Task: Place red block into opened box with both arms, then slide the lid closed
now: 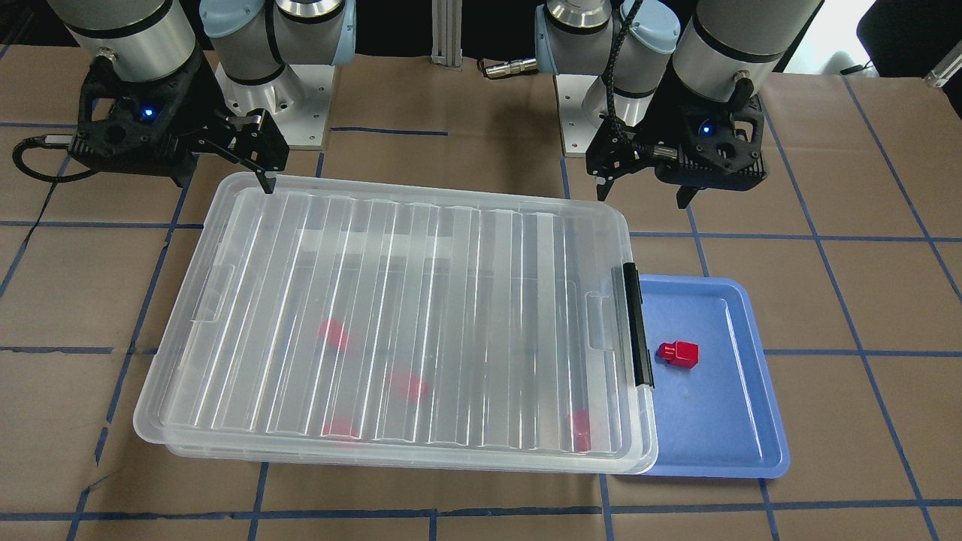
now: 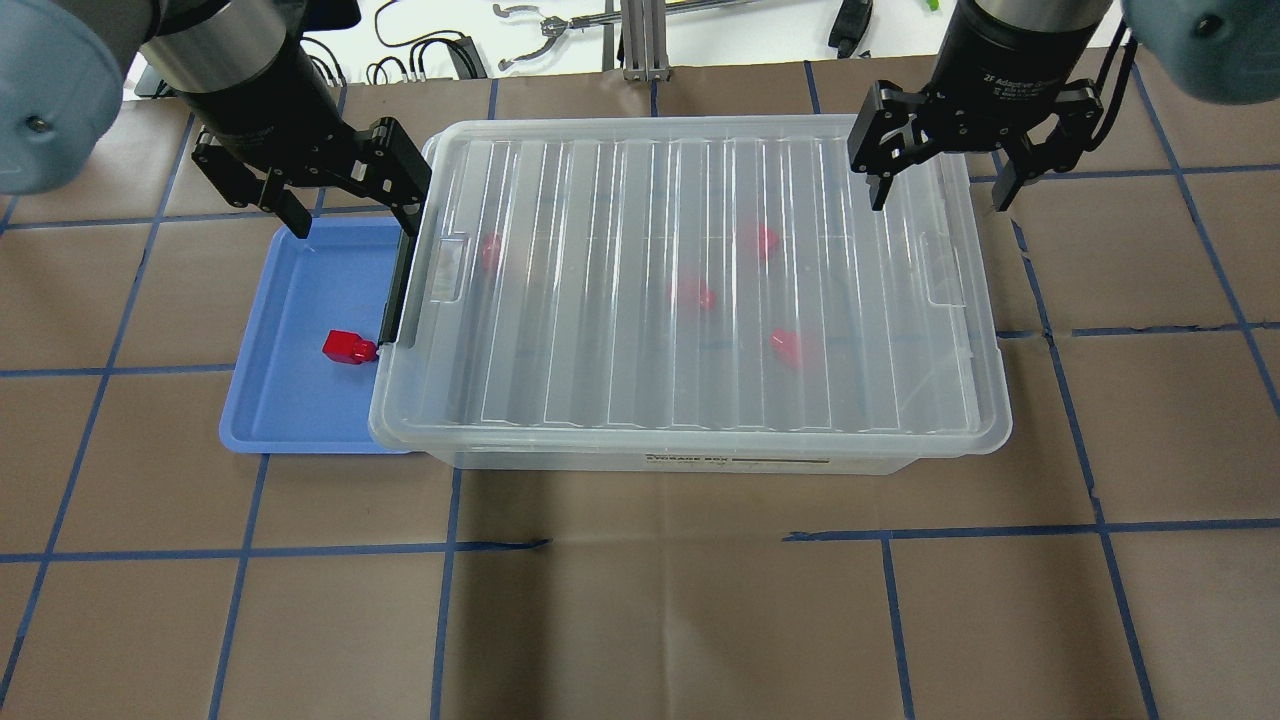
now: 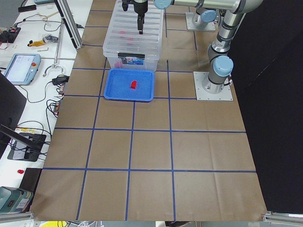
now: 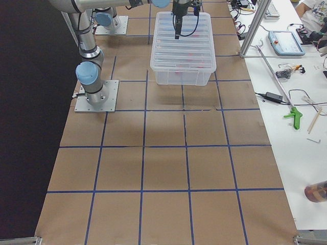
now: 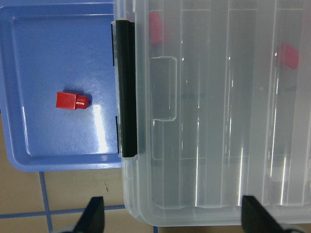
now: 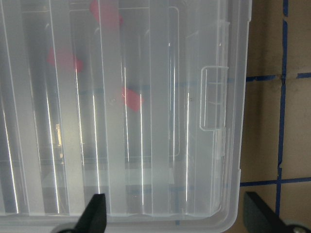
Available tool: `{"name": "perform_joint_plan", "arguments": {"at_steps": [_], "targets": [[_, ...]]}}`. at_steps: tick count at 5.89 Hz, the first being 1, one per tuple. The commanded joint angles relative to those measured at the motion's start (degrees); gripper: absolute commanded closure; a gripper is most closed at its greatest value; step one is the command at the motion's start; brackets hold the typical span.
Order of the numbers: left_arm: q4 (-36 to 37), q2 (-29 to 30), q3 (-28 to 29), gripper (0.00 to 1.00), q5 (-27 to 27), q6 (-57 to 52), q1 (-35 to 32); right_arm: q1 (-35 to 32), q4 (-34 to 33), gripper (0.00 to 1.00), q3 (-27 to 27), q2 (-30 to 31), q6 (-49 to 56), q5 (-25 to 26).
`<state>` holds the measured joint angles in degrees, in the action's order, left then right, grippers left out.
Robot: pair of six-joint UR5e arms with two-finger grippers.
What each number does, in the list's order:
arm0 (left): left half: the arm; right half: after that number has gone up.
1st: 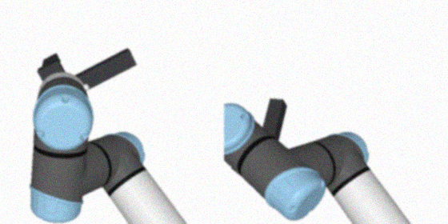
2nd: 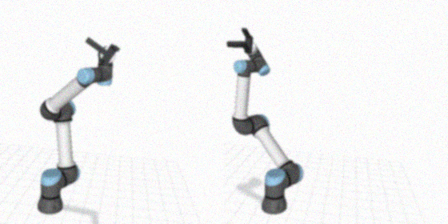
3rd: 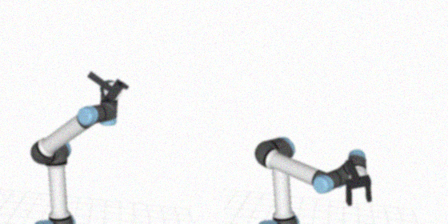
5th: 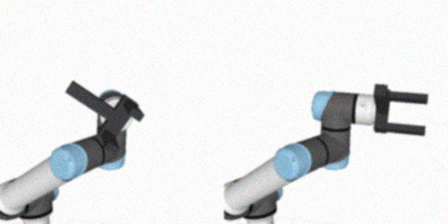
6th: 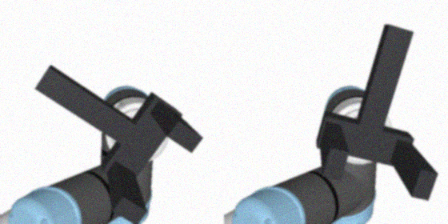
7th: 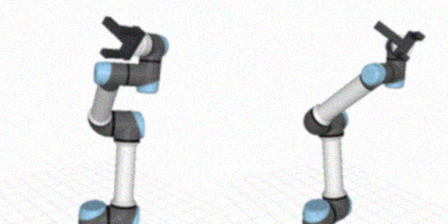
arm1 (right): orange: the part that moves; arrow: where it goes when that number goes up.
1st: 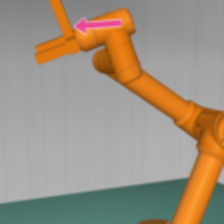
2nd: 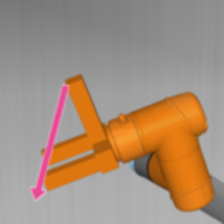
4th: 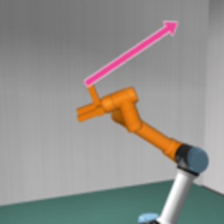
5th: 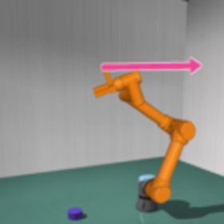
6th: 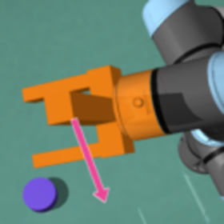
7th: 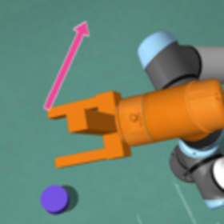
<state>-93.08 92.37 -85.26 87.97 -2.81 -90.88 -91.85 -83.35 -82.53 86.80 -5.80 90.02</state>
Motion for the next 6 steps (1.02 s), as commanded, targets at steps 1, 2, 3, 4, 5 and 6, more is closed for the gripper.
{"name": "perform_joint_plan", "arguments": {"at_steps": [1,2,3,4,5,6], "targets": [[0.00,0.00,0.00,0.01,0.01,0.00,0.00,0.00,0.38,0.00,0.00,0.30,-0.44,0.07],[0.00,0.00,0.00,0.01,-0.08,0.00,0.00,0.00,0.82,0.00,0.00,0.47,-0.44,0.15],[0.00,0.00,0.00,0.01,0.01,0.00,0.00,0.00,0.91,0.00,0.00,0.56,-0.44,0.15],[0.00,0.00,0.00,0.01,0.01,0.00,0.00,0.00,0.91,0.00,0.00,0.56,-0.44,0.15],[0.00,0.00,0.00,0.01,0.01,0.00,0.00,0.00,0.82,0.00,0.00,0.56,-0.44,0.07],[0.00,0.00,0.00,0.01,-0.08,0.00,0.00,0.00,0.82,0.00,0.00,0.56,-0.44,0.15]]}}
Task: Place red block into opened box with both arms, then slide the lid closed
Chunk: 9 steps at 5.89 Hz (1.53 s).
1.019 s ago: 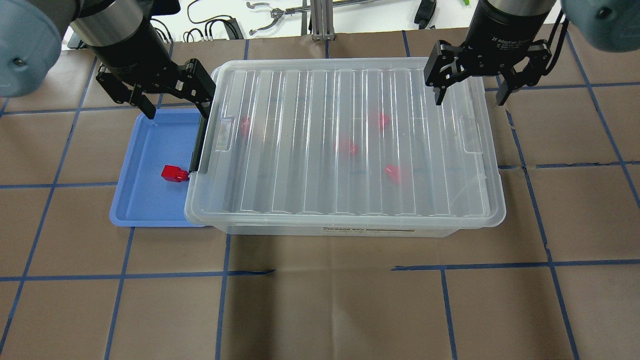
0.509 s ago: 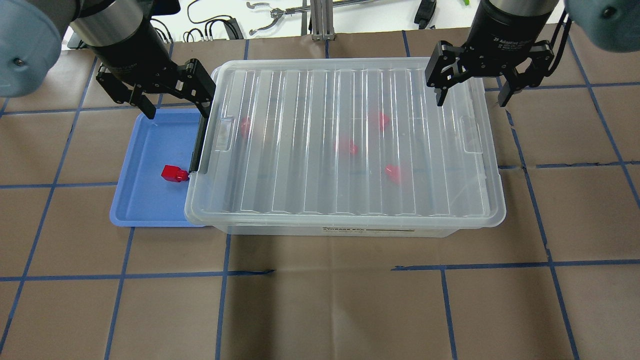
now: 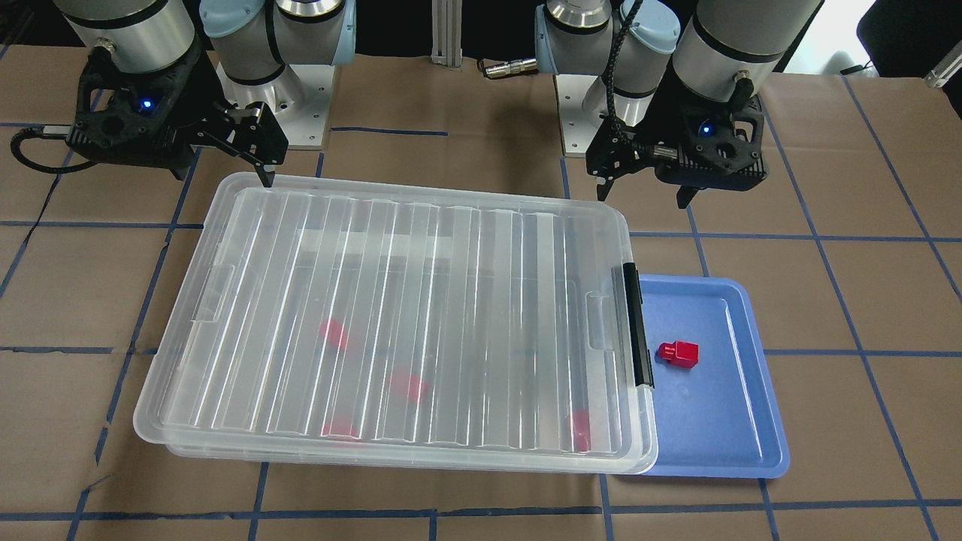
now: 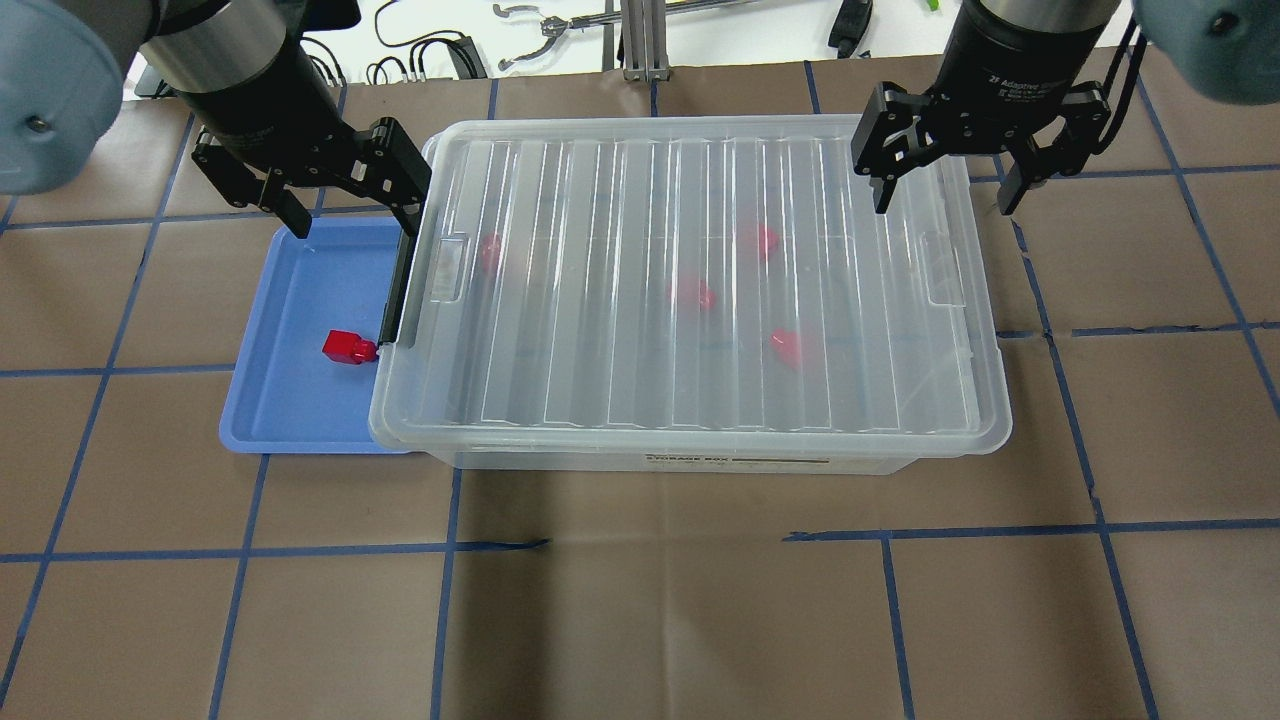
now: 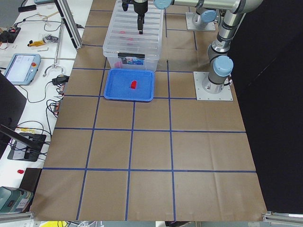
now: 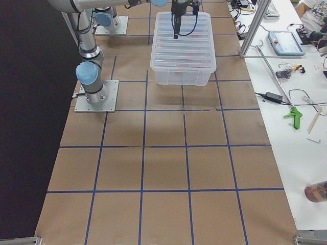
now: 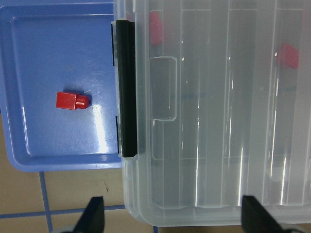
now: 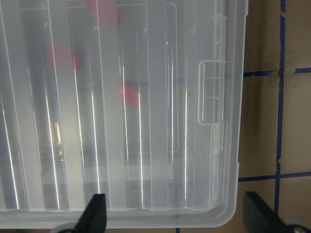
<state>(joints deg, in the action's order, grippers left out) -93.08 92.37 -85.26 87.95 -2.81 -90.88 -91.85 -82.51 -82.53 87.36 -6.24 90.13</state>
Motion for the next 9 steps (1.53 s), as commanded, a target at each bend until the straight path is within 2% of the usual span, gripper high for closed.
{"name": "perform_joint_plan", "arguments": {"at_steps": [1,4,5,6,7,8,9], "targets": [[0.00,0.00,0.00,0.01,-0.06,0.00,0.00,0.00,-0.11,0.00,0.00,0.00,0.00,0.04],[0.00,0.09,0.00,0.01,-0.15,0.00,0.00,0.09,-0.28,0.00,0.00,-0.08,0.17,-0.04],[0.00,0.18,0.00,0.01,-0.15,0.00,0.00,1.57,-0.46,0.00,-0.09,-0.26,1.74,0.04],[0.00,0.18,0.00,0.01,-0.15,0.00,0.00,6.19,-0.20,0.00,-0.17,-0.35,6.72,0.04],[0.00,0.18,0.00,0.01,-0.15,0.00,0.00,11.55,-0.46,0.00,-2.35,-0.52,12.51,-0.04],[0.00,0.18,0.00,0.01,-0.15,0.00,0.00,16.04,-2.63,0.00,-7.85,-0.52,13.61,-0.65],[0.00,0.18,0.00,0.01,-0.06,0.00,0.00,16.78,-10.75,0.00,-14.78,-0.52,13.71,-0.92]]}}
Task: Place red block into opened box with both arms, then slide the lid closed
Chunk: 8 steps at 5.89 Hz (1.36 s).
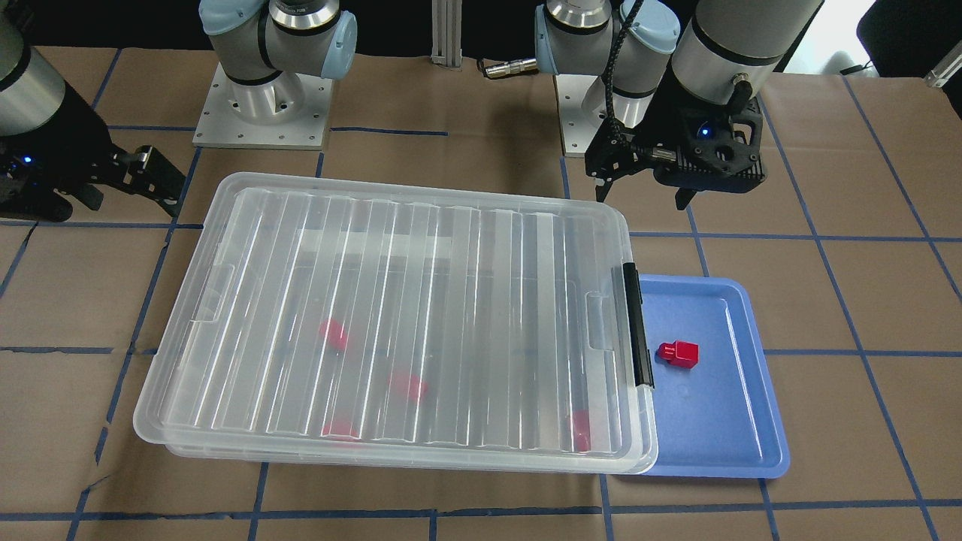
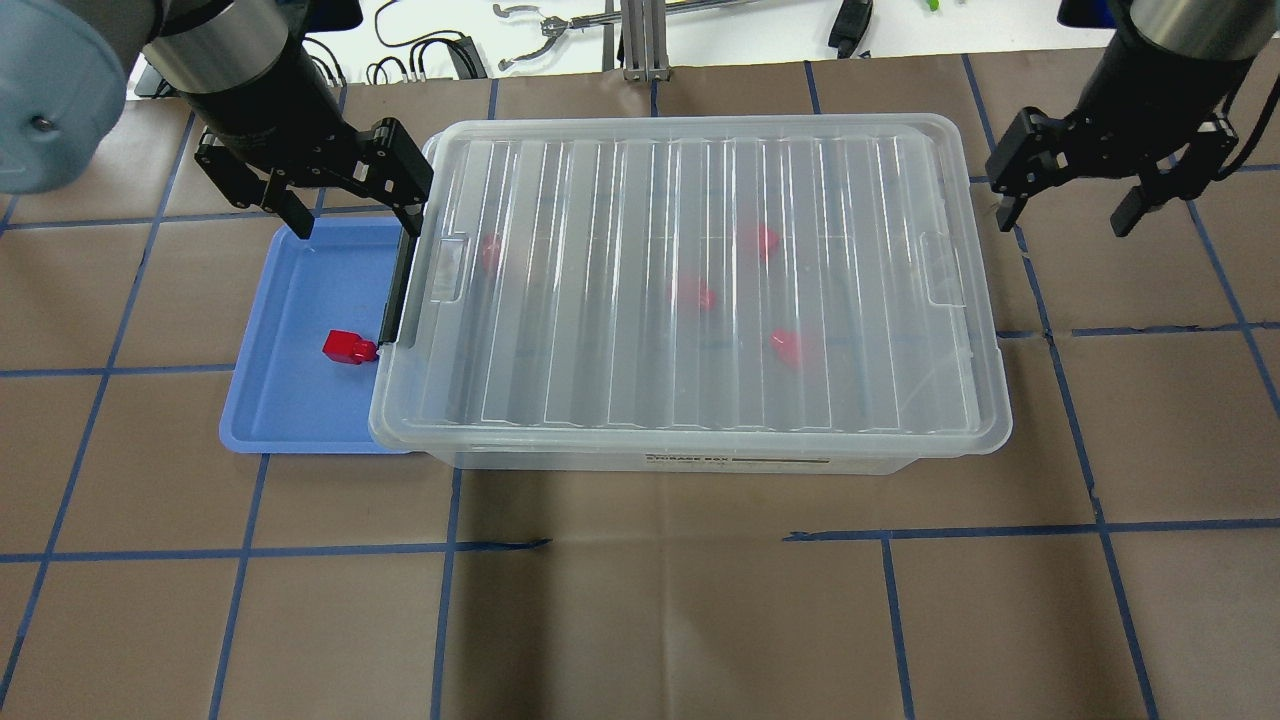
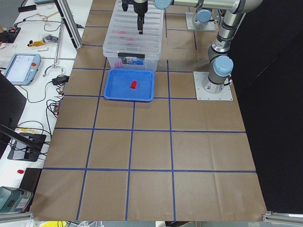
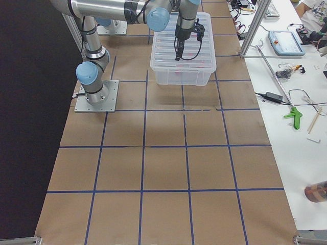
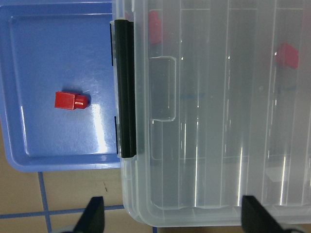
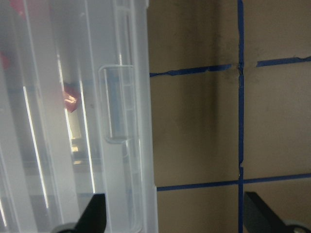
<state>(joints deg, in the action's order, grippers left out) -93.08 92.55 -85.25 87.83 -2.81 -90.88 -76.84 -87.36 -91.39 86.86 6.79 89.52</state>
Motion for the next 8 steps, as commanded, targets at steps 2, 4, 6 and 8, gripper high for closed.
{"name": "perform_joint_plan", "arguments": {"at_steps": [2,4,6,8], "targets": [[0.00,0.00,0.00,0.01,-0.03,0.00,0.00,0.99,-12.13,0.00,-11.78,0.06,0.24,-2.67],[0.00,0.00,0.00,0.01,0.06,0.00,0.00,0.90,-14.40,0.00,-13.10,-0.72,1.11,-2.69],[0.00,0.00,0.00,0.01,-0.03,0.00,0.00,0.99,-16.53,0.00,-13.54,-1.08,3.32,-2.25],[0.00,0.00,0.00,0.01,-0.03,0.00,0.00,0.99,-20.30,0.00,-14.34,-1.52,6.90,-1.98]]}}
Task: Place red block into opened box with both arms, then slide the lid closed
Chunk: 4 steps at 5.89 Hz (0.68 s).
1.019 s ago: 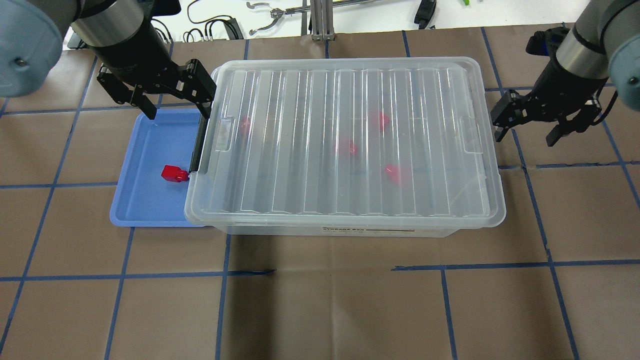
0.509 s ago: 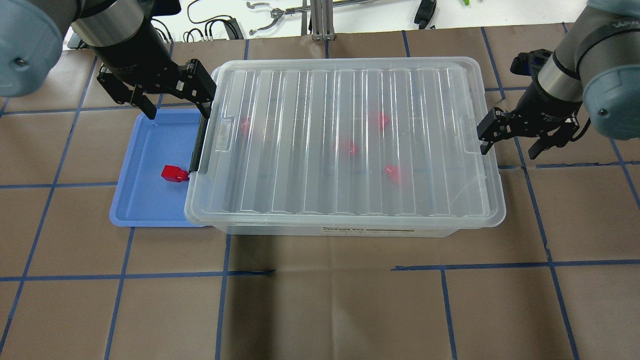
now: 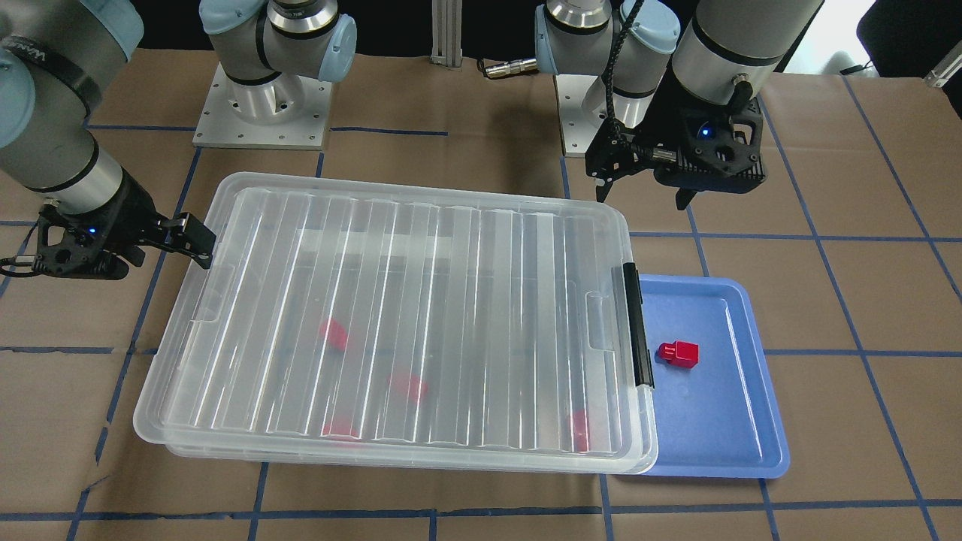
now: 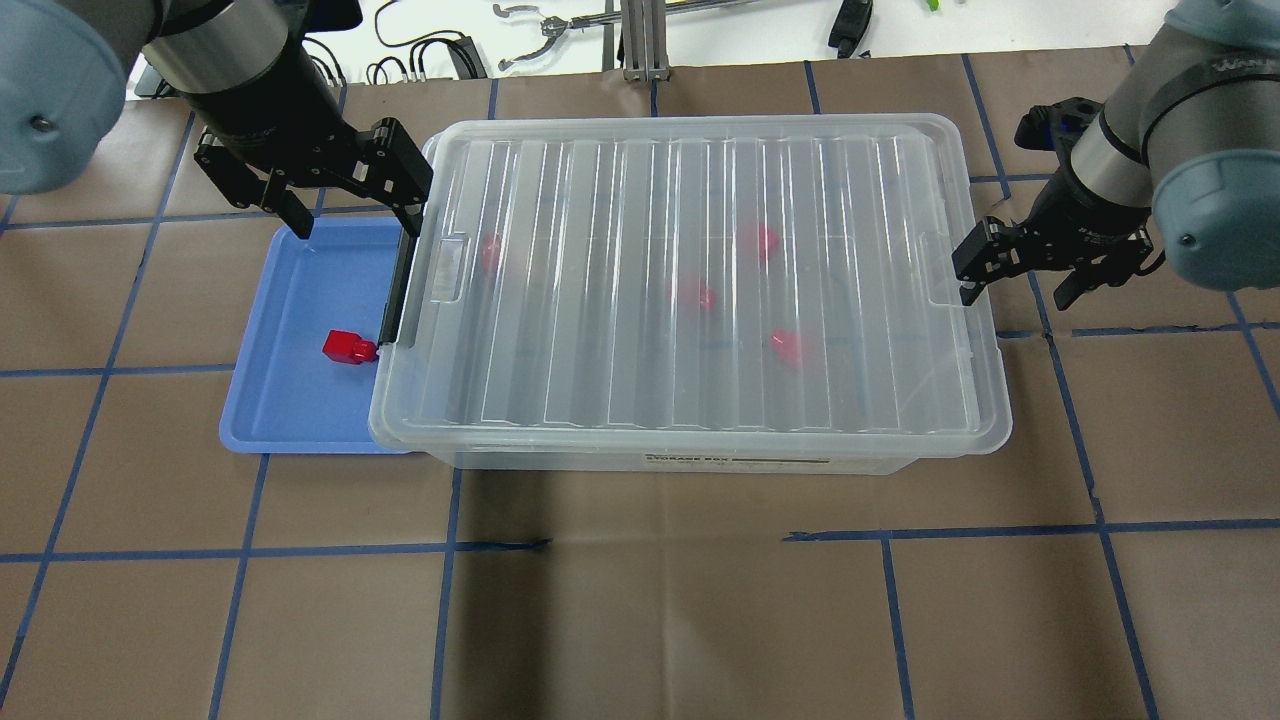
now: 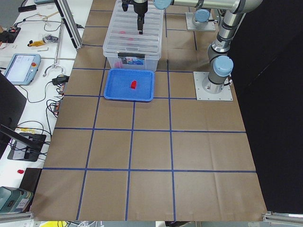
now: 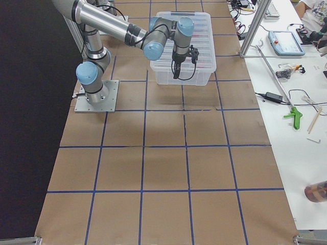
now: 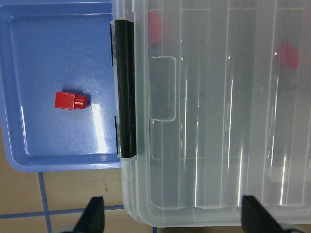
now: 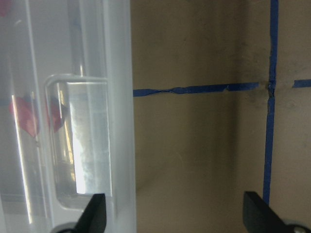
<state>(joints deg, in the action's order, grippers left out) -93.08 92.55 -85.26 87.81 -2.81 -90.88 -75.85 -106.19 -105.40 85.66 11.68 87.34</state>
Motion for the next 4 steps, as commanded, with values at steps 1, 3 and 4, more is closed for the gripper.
{"name": "perform_joint_plan", "arguments": {"at_steps": [1,3,4], "targets": [[0.00,0.00,0.00,0.01,0.08,0.00,0.00,0.09,-2.96,0.00,-0.33,-0.40,3.85,0.37],[0.00,-0.09,0.00,0.01,0.08,0.00,0.00,0.35,-4.38,0.00,-0.33,-0.76,7.55,2.90],[0.00,0.09,0.00,0.01,0.08,0.00,0.00,0.79,-4.64,0.00,-0.42,-0.84,10.35,3.70]]}}
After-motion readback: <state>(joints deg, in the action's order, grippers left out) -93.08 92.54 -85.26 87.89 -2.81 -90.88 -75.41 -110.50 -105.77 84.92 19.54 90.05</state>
